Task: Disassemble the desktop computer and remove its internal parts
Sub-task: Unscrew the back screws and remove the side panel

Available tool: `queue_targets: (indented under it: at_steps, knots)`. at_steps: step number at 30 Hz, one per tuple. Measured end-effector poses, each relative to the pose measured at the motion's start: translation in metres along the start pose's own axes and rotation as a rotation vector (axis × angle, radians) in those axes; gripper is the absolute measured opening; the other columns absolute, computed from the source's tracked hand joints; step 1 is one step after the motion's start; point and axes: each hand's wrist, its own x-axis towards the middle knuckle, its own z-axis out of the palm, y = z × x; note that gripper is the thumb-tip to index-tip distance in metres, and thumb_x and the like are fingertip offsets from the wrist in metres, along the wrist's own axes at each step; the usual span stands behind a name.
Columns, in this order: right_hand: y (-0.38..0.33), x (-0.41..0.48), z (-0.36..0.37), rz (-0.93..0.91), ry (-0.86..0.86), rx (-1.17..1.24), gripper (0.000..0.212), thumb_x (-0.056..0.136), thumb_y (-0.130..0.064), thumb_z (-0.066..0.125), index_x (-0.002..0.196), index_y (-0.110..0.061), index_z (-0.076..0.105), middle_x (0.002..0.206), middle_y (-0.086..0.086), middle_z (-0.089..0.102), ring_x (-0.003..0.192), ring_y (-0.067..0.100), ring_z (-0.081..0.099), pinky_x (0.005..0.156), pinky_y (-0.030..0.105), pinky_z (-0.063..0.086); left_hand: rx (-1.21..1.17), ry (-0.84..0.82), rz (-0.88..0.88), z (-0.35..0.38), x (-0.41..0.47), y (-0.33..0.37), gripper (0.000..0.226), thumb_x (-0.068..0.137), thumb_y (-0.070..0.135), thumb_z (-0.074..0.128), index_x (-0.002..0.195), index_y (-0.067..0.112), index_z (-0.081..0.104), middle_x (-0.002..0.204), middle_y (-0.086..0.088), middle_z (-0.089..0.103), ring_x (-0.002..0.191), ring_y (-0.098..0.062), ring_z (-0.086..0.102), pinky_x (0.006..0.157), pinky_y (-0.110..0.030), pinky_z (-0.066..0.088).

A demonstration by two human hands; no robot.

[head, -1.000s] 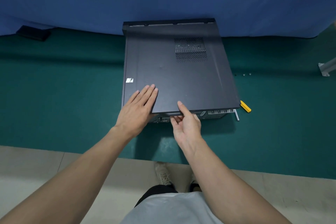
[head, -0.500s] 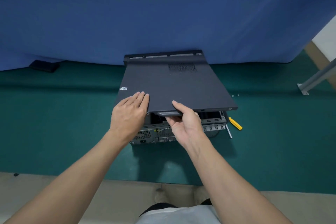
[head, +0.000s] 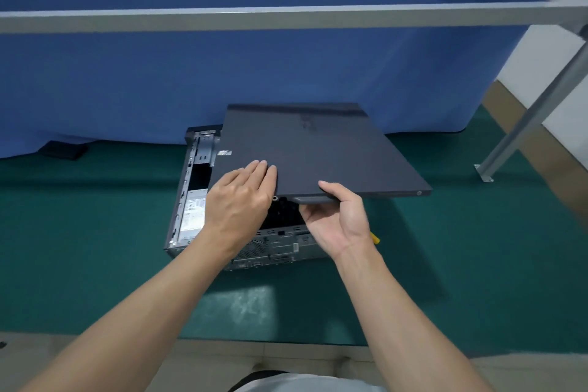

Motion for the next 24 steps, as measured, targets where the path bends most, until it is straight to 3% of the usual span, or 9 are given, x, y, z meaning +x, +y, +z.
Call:
queue_targets:
  at_steps: [6, 9, 13, 15, 18, 24]
  knots:
    - [-0.083, -0.024, -0.048, -0.137, -0.001, 0.044, 0.017, 0.073, 0.001, 0.059, 0.071, -0.004, 0.075, 0.094, 0.014, 0.071, 0.079, 0.026, 0.069, 0.063, 0.028, 0.056, -0.101, -0.071, -0.082, 0.008, 0.049, 0.079, 0.030, 0.072, 0.001, 0.062, 0.100, 0.005, 0.073, 0.104, -0.008, 0.073, 0.100, -0.025, 0.068, 0.089, -0.038, 0.051]
    - [-0.122, -0.035, -0.084, -0.199, 0.072, 0.061, 0.015, 0.071, 0.001, 0.060, 0.070, -0.006, 0.073, 0.094, 0.011, 0.070, 0.080, 0.024, 0.069, 0.062, 0.026, 0.055, -0.168, -0.151, -0.163, 0.023, 0.055, 0.111, 0.040, 0.072, 0.005, 0.066, 0.112, 0.003, 0.068, 0.119, -0.011, 0.068, 0.112, -0.026, 0.063, 0.098, -0.040, 0.045]
    - [-0.160, -0.046, -0.133, -0.251, 0.183, 0.065, 0.013, 0.070, 0.002, 0.061, 0.076, -0.006, 0.068, 0.093, 0.011, 0.069, 0.081, 0.024, 0.068, 0.061, 0.024, 0.052, -0.346, -0.431, -0.383, 0.054, 0.043, 0.138, 0.068, 0.089, 0.020, 0.059, 0.147, 0.001, 0.030, 0.156, -0.014, 0.027, 0.143, -0.025, 0.029, 0.112, -0.036, 0.028]
    - [-0.174, -0.050, -0.157, -0.267, 0.232, 0.081, 0.017, 0.070, 0.002, 0.062, 0.083, -0.007, 0.064, 0.094, 0.010, 0.069, 0.082, 0.023, 0.068, 0.063, 0.024, 0.052, -0.389, -0.625, -0.370, 0.073, 0.034, 0.147, 0.068, 0.099, 0.031, 0.047, 0.152, 0.002, 0.014, 0.161, -0.012, 0.011, 0.148, -0.023, 0.012, 0.116, -0.033, 0.018]
    - [-0.188, -0.051, -0.185, -0.269, 0.304, 0.113, 0.021, 0.068, 0.002, 0.063, 0.086, -0.008, 0.062, 0.095, 0.008, 0.069, 0.085, 0.023, 0.068, 0.065, 0.024, 0.051, -0.393, -0.868, -0.317, 0.093, 0.025, 0.157, 0.069, 0.102, 0.039, 0.035, 0.152, 0.001, 0.006, 0.161, -0.013, -0.002, 0.149, -0.024, -0.002, 0.120, -0.033, 0.007]
    - [-0.199, -0.046, -0.227, -0.237, 0.424, 0.168, 0.024, 0.066, 0.002, 0.064, 0.086, -0.011, 0.061, 0.095, 0.007, 0.070, 0.086, 0.023, 0.067, 0.067, 0.024, 0.049, -0.392, -0.943, -0.316, 0.117, 0.027, 0.160, 0.079, 0.100, 0.034, 0.043, 0.150, -0.005, -0.005, 0.158, -0.020, -0.018, 0.146, -0.029, -0.017, 0.117, -0.032, -0.007]
